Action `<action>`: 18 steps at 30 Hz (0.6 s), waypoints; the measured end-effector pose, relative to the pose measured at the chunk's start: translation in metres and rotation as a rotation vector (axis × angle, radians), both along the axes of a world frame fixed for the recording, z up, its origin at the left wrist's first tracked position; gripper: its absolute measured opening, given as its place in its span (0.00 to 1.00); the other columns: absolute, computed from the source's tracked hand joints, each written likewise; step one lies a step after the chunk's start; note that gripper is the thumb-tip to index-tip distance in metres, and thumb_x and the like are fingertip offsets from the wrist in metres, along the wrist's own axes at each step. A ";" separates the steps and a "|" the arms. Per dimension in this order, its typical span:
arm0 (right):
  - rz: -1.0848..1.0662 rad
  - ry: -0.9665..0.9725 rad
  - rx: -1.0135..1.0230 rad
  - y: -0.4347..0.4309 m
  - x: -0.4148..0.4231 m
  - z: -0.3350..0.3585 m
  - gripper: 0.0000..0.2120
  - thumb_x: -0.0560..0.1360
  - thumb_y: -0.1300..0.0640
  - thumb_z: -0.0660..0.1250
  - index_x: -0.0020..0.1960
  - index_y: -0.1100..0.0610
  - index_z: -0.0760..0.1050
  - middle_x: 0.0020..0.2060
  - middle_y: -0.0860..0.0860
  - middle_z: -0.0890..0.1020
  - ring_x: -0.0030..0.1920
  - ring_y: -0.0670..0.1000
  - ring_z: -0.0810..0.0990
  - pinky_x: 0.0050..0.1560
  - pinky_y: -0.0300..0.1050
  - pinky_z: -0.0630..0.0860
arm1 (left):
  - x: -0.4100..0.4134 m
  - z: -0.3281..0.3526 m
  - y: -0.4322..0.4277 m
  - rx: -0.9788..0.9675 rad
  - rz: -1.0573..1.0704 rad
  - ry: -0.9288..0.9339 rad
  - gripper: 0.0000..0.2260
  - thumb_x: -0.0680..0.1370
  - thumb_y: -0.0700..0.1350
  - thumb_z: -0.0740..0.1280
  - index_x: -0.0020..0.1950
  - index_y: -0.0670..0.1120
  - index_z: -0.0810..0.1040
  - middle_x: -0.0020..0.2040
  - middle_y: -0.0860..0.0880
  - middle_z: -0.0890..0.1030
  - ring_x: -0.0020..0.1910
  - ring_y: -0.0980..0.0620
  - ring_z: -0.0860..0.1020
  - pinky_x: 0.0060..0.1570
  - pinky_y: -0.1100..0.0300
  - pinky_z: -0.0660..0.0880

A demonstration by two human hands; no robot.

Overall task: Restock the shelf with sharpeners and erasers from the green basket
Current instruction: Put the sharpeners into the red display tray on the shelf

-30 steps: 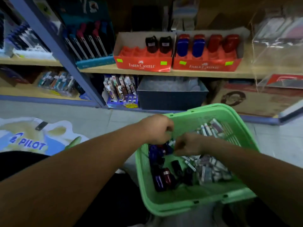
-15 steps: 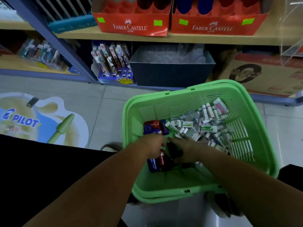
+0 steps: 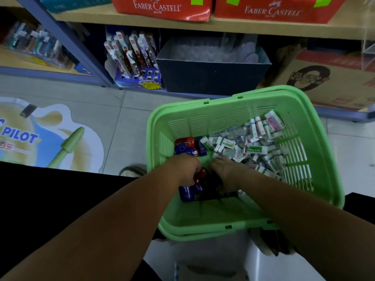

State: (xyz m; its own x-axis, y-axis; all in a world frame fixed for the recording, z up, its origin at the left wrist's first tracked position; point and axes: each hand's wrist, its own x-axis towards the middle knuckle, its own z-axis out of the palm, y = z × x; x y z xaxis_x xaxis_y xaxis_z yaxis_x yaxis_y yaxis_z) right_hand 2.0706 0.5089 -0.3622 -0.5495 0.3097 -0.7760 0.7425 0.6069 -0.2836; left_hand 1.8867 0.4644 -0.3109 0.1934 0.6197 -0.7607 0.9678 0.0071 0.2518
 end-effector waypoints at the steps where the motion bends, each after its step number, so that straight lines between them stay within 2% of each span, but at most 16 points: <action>1: 0.028 -0.010 0.015 0.000 0.000 0.002 0.49 0.73 0.49 0.78 0.84 0.51 0.52 0.83 0.53 0.56 0.82 0.57 0.53 0.78 0.59 0.63 | 0.000 0.001 0.000 0.001 0.002 0.000 0.18 0.77 0.44 0.74 0.66 0.50 0.78 0.59 0.47 0.80 0.53 0.48 0.78 0.48 0.57 0.71; 3: 0.056 -0.030 0.035 0.001 -0.001 0.004 0.47 0.74 0.51 0.78 0.83 0.50 0.53 0.82 0.53 0.60 0.80 0.57 0.60 0.74 0.58 0.70 | 0.000 0.001 0.000 0.000 0.007 -0.005 0.19 0.77 0.44 0.74 0.67 0.50 0.78 0.60 0.47 0.80 0.53 0.48 0.77 0.48 0.57 0.72; 5: 0.079 -0.030 0.059 0.001 -0.003 0.004 0.46 0.73 0.48 0.79 0.82 0.48 0.56 0.80 0.53 0.63 0.78 0.57 0.64 0.73 0.58 0.71 | 0.000 0.001 0.000 -0.004 0.006 -0.011 0.19 0.77 0.43 0.74 0.68 0.50 0.78 0.60 0.47 0.79 0.55 0.48 0.78 0.49 0.57 0.73; 9: 0.069 -0.009 0.050 0.003 -0.002 -0.003 0.43 0.75 0.42 0.75 0.82 0.47 0.58 0.82 0.53 0.58 0.82 0.59 0.56 0.78 0.60 0.62 | -0.001 -0.001 -0.001 -0.021 0.060 -0.045 0.20 0.76 0.44 0.75 0.68 0.50 0.78 0.61 0.48 0.80 0.57 0.47 0.79 0.52 0.56 0.77; 14: 0.003 0.008 -0.002 0.006 -0.001 -0.003 0.33 0.74 0.41 0.75 0.76 0.49 0.70 0.78 0.51 0.65 0.79 0.58 0.56 0.77 0.58 0.62 | -0.001 -0.005 0.001 -0.064 0.096 -0.059 0.21 0.77 0.45 0.75 0.69 0.51 0.78 0.63 0.47 0.79 0.59 0.47 0.79 0.57 0.55 0.77; 16: -0.055 0.032 -0.039 0.008 -0.002 -0.004 0.30 0.73 0.43 0.77 0.71 0.49 0.74 0.73 0.50 0.70 0.76 0.57 0.62 0.75 0.56 0.64 | 0.000 -0.006 0.002 -0.068 0.117 -0.062 0.21 0.77 0.44 0.75 0.69 0.51 0.78 0.63 0.47 0.80 0.59 0.46 0.79 0.58 0.54 0.77; 18: -0.111 0.028 -0.067 0.011 -0.003 -0.005 0.26 0.71 0.44 0.79 0.66 0.47 0.77 0.67 0.49 0.76 0.68 0.54 0.73 0.69 0.51 0.72 | 0.000 -0.006 0.003 -0.067 0.128 -0.060 0.20 0.77 0.44 0.75 0.69 0.51 0.78 0.63 0.47 0.80 0.59 0.46 0.79 0.58 0.54 0.77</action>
State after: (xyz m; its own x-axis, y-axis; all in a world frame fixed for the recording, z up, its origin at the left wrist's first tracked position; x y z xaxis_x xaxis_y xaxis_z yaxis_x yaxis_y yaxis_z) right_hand 2.0678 0.5203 -0.3671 -0.5365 0.3179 -0.7818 0.7953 0.5002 -0.3424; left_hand 1.8868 0.4672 -0.3170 0.1621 0.5903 -0.7908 0.9412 0.1484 0.3036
